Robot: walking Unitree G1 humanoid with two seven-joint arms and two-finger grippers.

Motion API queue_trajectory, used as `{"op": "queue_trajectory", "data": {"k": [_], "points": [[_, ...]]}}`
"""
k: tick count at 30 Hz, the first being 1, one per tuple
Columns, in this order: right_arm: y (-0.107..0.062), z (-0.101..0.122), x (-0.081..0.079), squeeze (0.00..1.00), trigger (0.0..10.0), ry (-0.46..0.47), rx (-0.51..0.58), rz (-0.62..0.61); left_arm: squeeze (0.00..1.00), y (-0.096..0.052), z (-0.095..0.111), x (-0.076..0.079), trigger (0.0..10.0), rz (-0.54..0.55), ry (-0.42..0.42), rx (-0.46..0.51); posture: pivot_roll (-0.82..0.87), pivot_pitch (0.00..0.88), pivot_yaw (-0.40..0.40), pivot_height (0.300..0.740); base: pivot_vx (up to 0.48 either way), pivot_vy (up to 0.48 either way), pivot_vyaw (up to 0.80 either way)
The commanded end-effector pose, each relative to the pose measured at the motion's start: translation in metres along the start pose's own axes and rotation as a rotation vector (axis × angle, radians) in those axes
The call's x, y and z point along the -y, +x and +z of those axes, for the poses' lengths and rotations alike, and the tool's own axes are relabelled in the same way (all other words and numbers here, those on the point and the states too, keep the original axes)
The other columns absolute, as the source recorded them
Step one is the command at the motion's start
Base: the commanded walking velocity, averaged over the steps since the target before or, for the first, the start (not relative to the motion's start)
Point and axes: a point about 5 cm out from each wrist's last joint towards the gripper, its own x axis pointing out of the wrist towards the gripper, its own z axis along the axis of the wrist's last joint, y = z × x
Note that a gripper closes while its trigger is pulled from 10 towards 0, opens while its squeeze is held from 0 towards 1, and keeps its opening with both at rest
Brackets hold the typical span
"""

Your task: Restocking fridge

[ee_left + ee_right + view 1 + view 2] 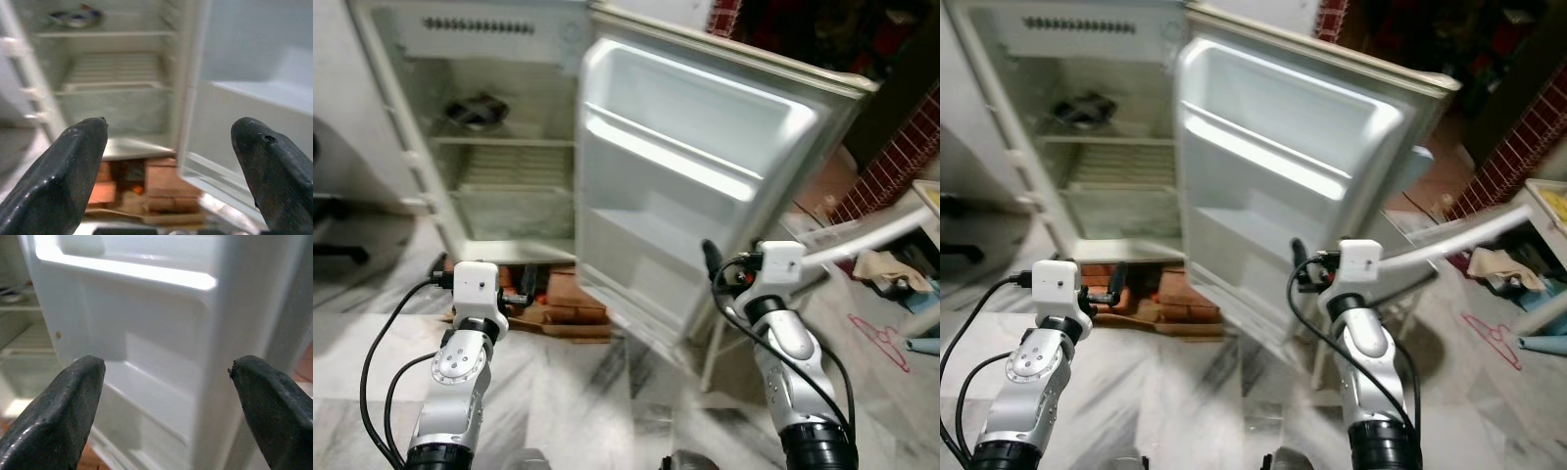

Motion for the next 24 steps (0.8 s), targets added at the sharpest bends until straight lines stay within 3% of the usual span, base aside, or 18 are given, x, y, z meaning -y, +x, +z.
{"op": "queue_trajectory", "data": {"k": [1, 7, 20, 24], "points": [[0.001, 0.003, 0.004, 0.00, 10.0, -0.001, 0.003, -0.002, 0.00, 0.001, 0.003, 0.004, 10.0, -0.019, 0.026, 0.010, 0.06, 0.004, -0.045, 0.740, 0.000, -0.480, 0.00], [0.008, 0.013, 0.005, 0.00, 10.0, -0.016, 0.066, 0.001, 0.00, 0.001, 0.002, 0.001, 10.0, -0.008, 0.035, 0.008, 0.07, 0.005, -0.046, 0.740, 0.000, -0.480, 0.00], [0.017, 0.022, -0.001, 0.00, 10.0, -0.019, 0.095, 0.005, 0.00, -0.001, 0.001, -0.003, 10.0, 0.034, 0.041, 0.006, 0.08, 0.015, -0.052, 0.740, 0.000, -0.480, 0.75], [0.019, 0.023, -0.001, 0.00, 10.0, -0.018, 0.100, 0.008, 0.00, -0.001, 0.001, -0.006, 10.0, 0.048, 0.015, 0.012, 0.08, 0.017, -0.053, 0.740, 0.000, 0.000, 0.72]]}}
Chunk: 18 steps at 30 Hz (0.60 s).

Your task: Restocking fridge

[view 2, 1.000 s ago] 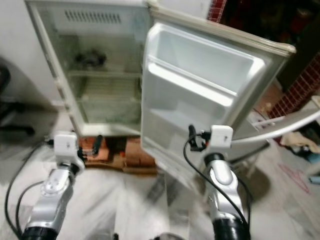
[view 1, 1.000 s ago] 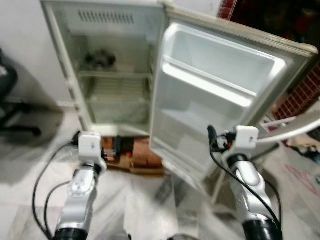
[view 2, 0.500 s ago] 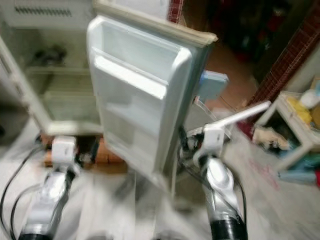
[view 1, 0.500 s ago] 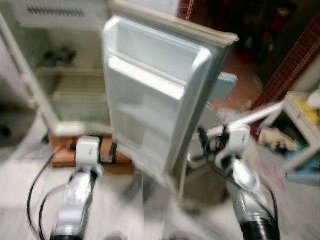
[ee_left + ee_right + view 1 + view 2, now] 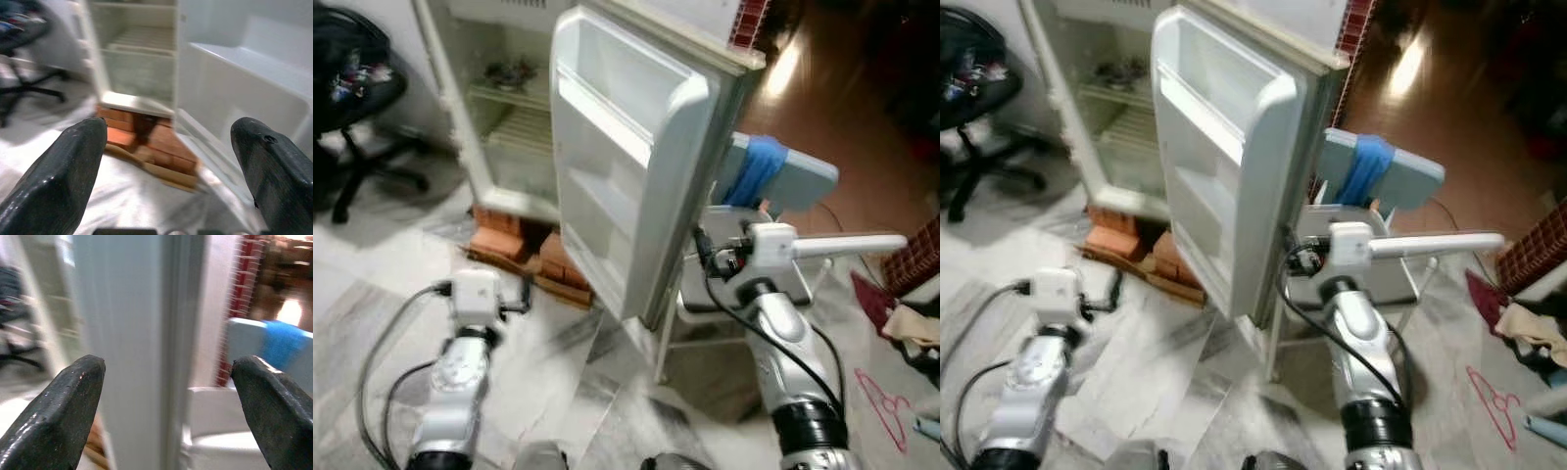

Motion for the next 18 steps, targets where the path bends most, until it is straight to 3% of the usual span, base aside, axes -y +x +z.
{"op": "queue_trajectory", "data": {"k": [1, 7, 18], "points": [[-0.002, 0.001, 0.011, 0.00, 10.0, -0.011, 0.002, -0.033, 0.00, 0.003, 0.005, 0.007, 10.0, -0.019, -0.019, 0.021, 0.08, 0.017, -0.053, 0.740, 0.000, 0.000, 0.71], [-0.003, 0.001, 0.012, 0.00, 10.0, -0.005, 0.005, -0.040, 0.00, 0.000, 0.004, 0.002, 10.0, -0.013, -0.004, 0.021, 0.08, 0.018, -0.052, 0.740, 0.000, 0.000, 0.63], [-0.008, -0.004, 0.012, 0.00, 10.0, 0.014, -0.004, -0.075, 0.00, -0.011, -0.001, -0.011, 10.0, -0.002, -0.023, 0.020, 0.09, 0.026, -0.057, 0.740, 0.048, 0.000, 0.00]]}}
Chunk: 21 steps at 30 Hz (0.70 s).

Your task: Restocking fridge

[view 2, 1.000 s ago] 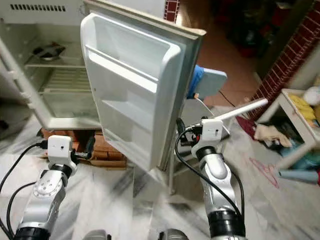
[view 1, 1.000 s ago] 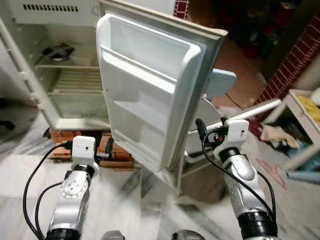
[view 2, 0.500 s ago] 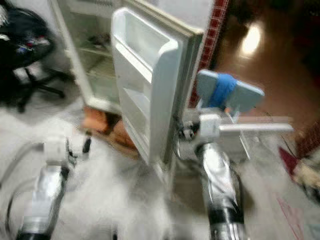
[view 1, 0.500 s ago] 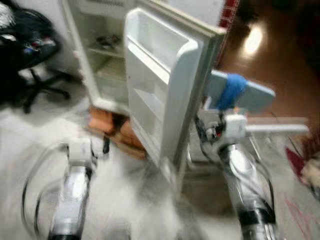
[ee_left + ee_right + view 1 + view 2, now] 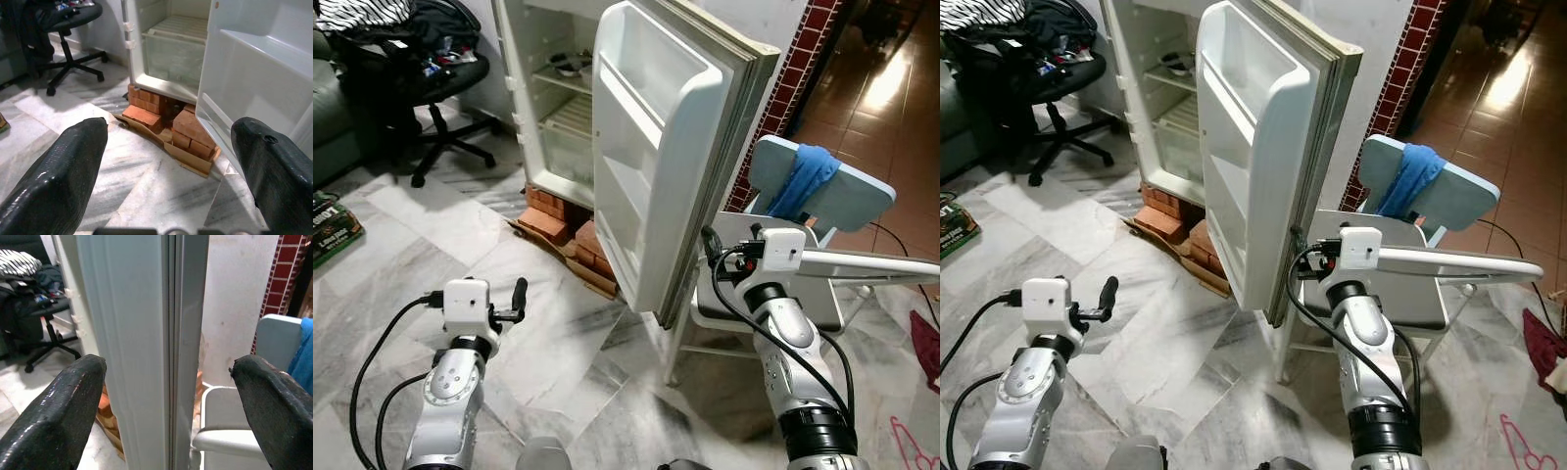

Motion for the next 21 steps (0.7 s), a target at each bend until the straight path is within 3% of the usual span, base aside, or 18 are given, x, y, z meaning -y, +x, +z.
{"op": "queue_trajectory", "data": {"k": [1, 18, 21], "points": [[-0.001, 0.002, -0.001, 0.00, 10.0, 0.001, 0.010, -0.007, 0.00, 0.000, 0.005, -0.002, 10.0, 0.001, 0.001, 0.026, 0.09, 0.027, -0.058, 0.740, 0.285, 0.000, 0.00], [0.000, 0.007, 0.008, 0.00, 10.0, -0.016, 0.024, -0.068, 0.00, -0.001, 0.005, 0.001, 10.0, -0.013, -0.017, 0.020, 0.09, 0.032, -0.057, 0.740, 0.293, 0.000, 0.00], [0.001, 0.008, 0.009, 0.00, 10.0, -0.016, 0.027, -0.076, 0.00, -0.002, 0.004, 0.000, 10.0, -0.009, -0.007, 0.019, 0.09, 0.034, -0.057, 0.740, 0.000, 0.000, 0.00]]}}
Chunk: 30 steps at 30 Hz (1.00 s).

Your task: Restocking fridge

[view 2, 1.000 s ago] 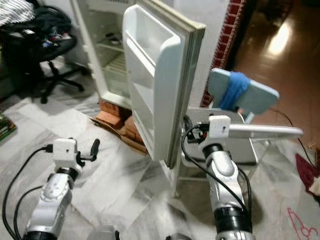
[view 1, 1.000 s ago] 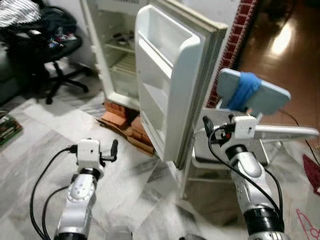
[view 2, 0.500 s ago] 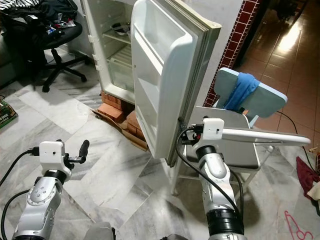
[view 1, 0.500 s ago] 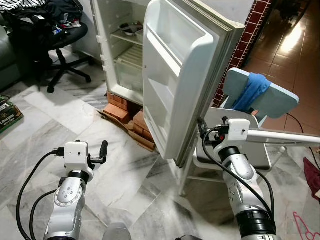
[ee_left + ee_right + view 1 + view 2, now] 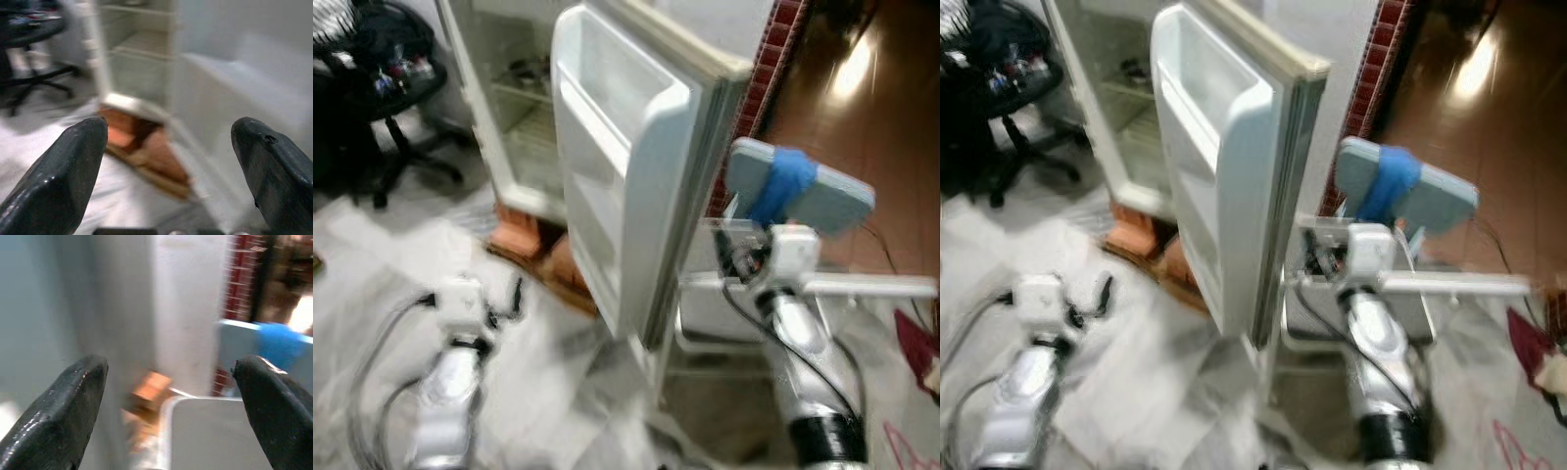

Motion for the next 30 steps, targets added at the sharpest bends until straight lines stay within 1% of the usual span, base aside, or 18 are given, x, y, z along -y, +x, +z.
{"op": "queue_trajectory", "data": {"k": [1, 4, 9, 10, 11, 14, 18, 24, 29, 30], "points": [[0.006, 0.008, -0.012, 0.00, 10.0, 0.015, 0.032, 0.026, 0.00, -0.003, 0.001, -0.014, 10.0, 0.035, 0.023, -0.004, 0.09, 0.033, -0.057, 0.740, 0.000, 0.000, 0.00], [0.007, 0.009, -0.013, 0.00, 10.0, 0.019, 0.035, 0.031, 0.00, -0.003, 0.001, -0.014, 10.0, 0.037, 0.023, -0.007, 0.09, 0.033, -0.057, 0.740, 0.000, 0.000, 0.00], [0.014, 0.014, -0.013, 0.00, 10.0, 0.034, 0.050, 0.052, 0.00, -0.004, 0.001, -0.014, 10.0, 0.043, 0.024, -0.006, 0.10, 0.035, -0.057, 0.740, 0.000, 0.000, 0.00], [0.016, 0.016, -0.014, 0.00, 10.0, 0.032, 0.059, 0.071, 0.00, -0.005, 0.001, -0.015, 10.0, 0.045, 0.026, -0.008, 0.10, 0.036, -0.057, 0.740, 0.000, 0.000, 0.00], [0.019, 0.020, -0.016, 0.00, 10.0, 0.036, 0.073, 0.101, 0.00, -0.007, -0.001, -0.016, 10.0, 0.049, 0.027, -0.015, 0.10, 0.037, -0.057, 0.740, 0.000, 0.000, 0.43], [0.023, 0.023, -0.018, 0.00, 10.0, 0.027, 0.080, 0.113, 0.00, -0.008, -0.002, -0.017, 10.0, 0.051, 0.029, -0.021, 0.11, 0.039, -0.058, 0.740, 0.000, 0.000, 0.68], [0.030, 0.027, -0.025, 0.00, 10.0, 0.033, 0.089, 0.136, 0.00, -0.010, -0.003, -0.018, 10.0, 0.055, 0.030, -0.027, 0.11, 0.040, -0.059, 0.740, 0.000, 0.000, 0.80], [0.039, 0.031, -0.035, 0.00, 10.0, 0.052, 0.089, 0.198, 0.00, -0.011, -0.003, -0.019, 10.0, 0.057, 0.031, -0.030, 0.12, 0.048, -0.060, 0.740, 0.000, 0.000, 0.00], [0.051, 0.042, -0.048, 0.00, 10.0, 0.061, 0.110, 0.266, 0.00, -0.013, -0.004, -0.023, 10.0, 0.052, 0.048, -0.041, 0.12, 0.061, -0.060, 0.740, 0.000, 0.000, 0.00], [0.053, 0.045, -0.051, 0.00, 10.0, 0.074, 0.113, 0.282, 0.00, -0.013, -0.004, -0.023, 10.0, 0.053, 0.050, -0.040, 0.12, 0.062, -0.063, 0.740, 0.000, 0.000, 0.00]]}}
